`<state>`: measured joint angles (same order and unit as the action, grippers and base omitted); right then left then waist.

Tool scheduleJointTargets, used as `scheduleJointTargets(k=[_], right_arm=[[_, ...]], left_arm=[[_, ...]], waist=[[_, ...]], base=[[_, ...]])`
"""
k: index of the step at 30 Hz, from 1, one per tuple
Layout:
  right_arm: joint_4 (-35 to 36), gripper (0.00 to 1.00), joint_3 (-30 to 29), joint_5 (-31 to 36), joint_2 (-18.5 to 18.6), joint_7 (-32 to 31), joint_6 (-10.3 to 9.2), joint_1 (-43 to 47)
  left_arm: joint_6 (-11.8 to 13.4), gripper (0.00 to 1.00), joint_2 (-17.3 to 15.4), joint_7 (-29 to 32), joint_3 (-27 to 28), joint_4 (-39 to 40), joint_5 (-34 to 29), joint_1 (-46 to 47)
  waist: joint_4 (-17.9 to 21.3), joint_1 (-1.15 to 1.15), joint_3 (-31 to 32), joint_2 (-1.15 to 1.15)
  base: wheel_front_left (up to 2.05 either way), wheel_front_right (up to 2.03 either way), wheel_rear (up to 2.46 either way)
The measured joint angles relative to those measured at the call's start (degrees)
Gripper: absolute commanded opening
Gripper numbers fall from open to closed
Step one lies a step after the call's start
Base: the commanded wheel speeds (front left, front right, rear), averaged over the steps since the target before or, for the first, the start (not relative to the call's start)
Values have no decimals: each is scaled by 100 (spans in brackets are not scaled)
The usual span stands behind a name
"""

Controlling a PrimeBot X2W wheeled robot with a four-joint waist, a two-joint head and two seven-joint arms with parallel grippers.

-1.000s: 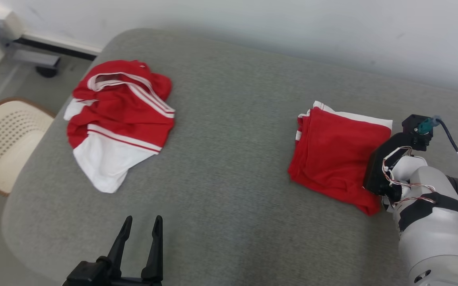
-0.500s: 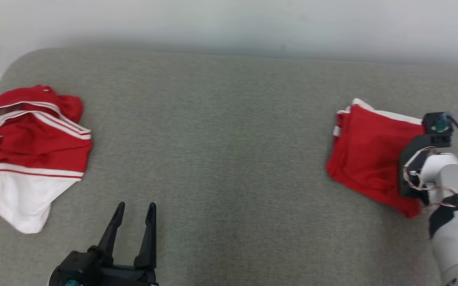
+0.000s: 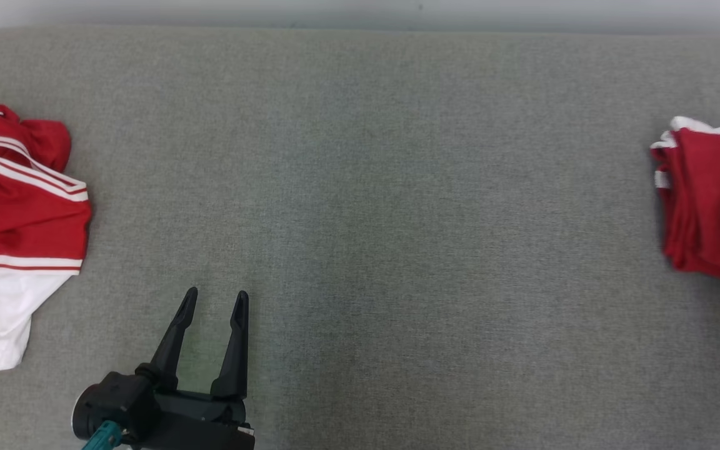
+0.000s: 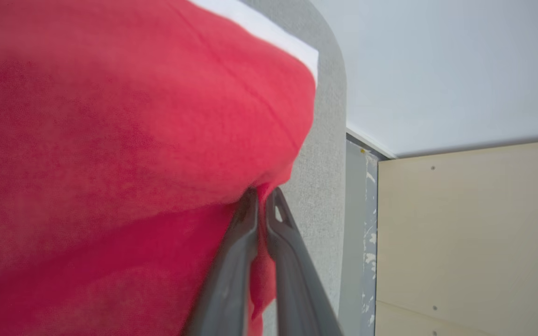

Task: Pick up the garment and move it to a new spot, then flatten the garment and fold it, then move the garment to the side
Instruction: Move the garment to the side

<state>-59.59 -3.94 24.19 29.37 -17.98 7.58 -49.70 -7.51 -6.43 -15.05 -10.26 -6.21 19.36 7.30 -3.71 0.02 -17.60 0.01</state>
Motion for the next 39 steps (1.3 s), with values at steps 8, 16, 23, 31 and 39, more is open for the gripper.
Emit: scheduleJointTargets(k=[8, 16, 23, 31, 39], right_arm=[[250, 0, 610, -503, 983, 344, 0, -20], [933, 100, 622, -940, 1224, 561, 0, 380], [1618, 100, 367, -1018, 1013, 579, 0, 775], [2419, 100, 181, -1503, 419, 1473, 0, 1165], [3505, 100, 475, -2727, -642, 2267, -1, 2348]], left_arm=[[0, 100, -1, 0, 76, 65, 23, -8], [0, 100, 14, 0, -42, 45, 31, 3], [0, 100, 30, 0, -5, -2, 53, 9], [0, 100, 198, 0, 398, 243, 287, -4], [0, 100, 312, 0, 704, 439, 466, -332]], waist=[[-215, 0, -251, 0], [-105, -1, -280, 0], [-60, -1, -155, 0], [-49, -2, 137, -1], [-66, -2, 681, -1]], base=[[0, 0, 0], [0, 0, 0], [0, 0, 0], [0, 0, 0], [0, 0, 0]])
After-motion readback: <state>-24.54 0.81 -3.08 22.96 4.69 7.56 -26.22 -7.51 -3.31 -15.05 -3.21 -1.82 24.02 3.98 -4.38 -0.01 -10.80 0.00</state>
